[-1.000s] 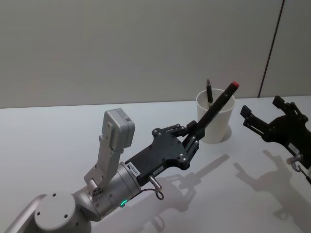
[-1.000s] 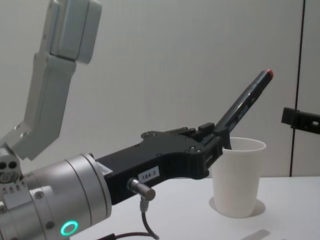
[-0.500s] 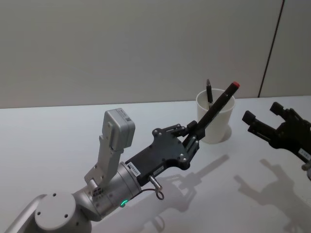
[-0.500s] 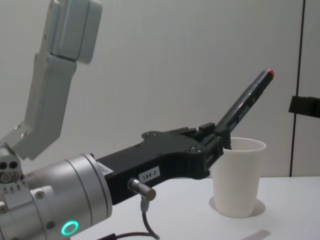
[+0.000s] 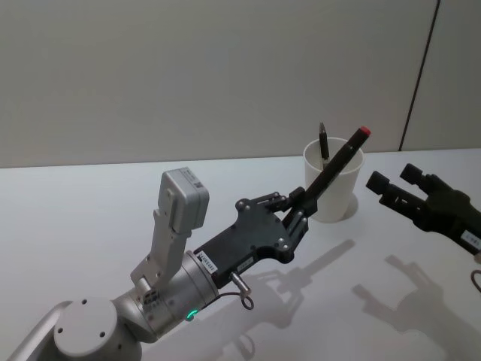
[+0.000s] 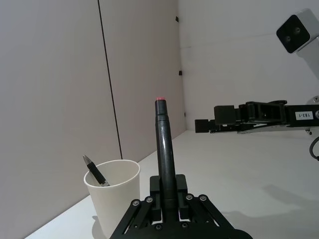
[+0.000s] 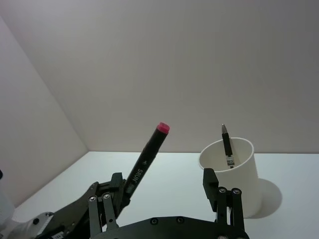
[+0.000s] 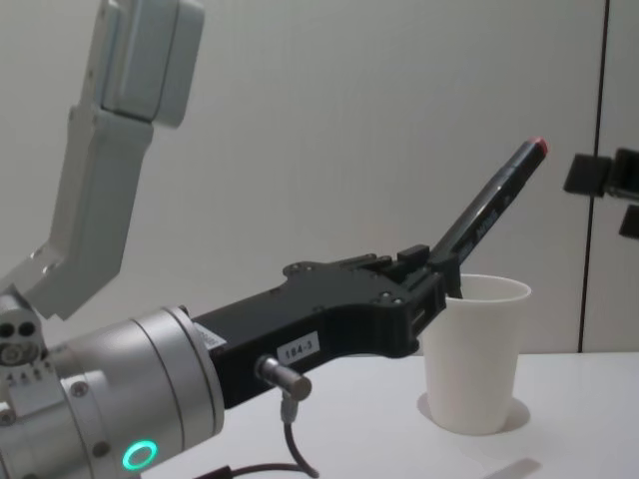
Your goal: Place the pen into the pen holder.
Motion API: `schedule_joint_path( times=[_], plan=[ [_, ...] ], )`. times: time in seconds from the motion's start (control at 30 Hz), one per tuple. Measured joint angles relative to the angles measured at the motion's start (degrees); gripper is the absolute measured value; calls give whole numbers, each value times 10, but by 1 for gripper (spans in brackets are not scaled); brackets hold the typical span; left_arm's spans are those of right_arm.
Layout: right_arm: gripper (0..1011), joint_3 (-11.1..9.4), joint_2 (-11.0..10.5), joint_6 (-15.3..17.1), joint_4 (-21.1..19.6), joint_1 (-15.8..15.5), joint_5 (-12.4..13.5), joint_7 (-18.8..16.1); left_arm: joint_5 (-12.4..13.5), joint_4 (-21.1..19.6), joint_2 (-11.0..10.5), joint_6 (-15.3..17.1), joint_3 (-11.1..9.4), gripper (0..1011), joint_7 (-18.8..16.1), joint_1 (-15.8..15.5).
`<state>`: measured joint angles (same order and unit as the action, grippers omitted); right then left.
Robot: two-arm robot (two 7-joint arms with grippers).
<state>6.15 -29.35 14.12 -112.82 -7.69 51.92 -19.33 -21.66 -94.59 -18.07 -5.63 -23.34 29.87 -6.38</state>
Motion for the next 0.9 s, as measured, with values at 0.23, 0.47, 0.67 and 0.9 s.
schedule_joint_path(
  times=[0.23,0.47,0.67,0.9],
  plan=[
    [1001,5,11,14,-1,8,36,14,0,0,0,0,0,178,0,0],
    [1001,12,28,22,-2,17,63,49,0,0,0,0,0,178,0,0],
    [1001,20,44,29,-1,28,76,77,0,0,0,0,0,178,0,0],
    [1002,30,59,40,4,42,84,95,0,0,0,0,0,178,0,0]
  ],
)
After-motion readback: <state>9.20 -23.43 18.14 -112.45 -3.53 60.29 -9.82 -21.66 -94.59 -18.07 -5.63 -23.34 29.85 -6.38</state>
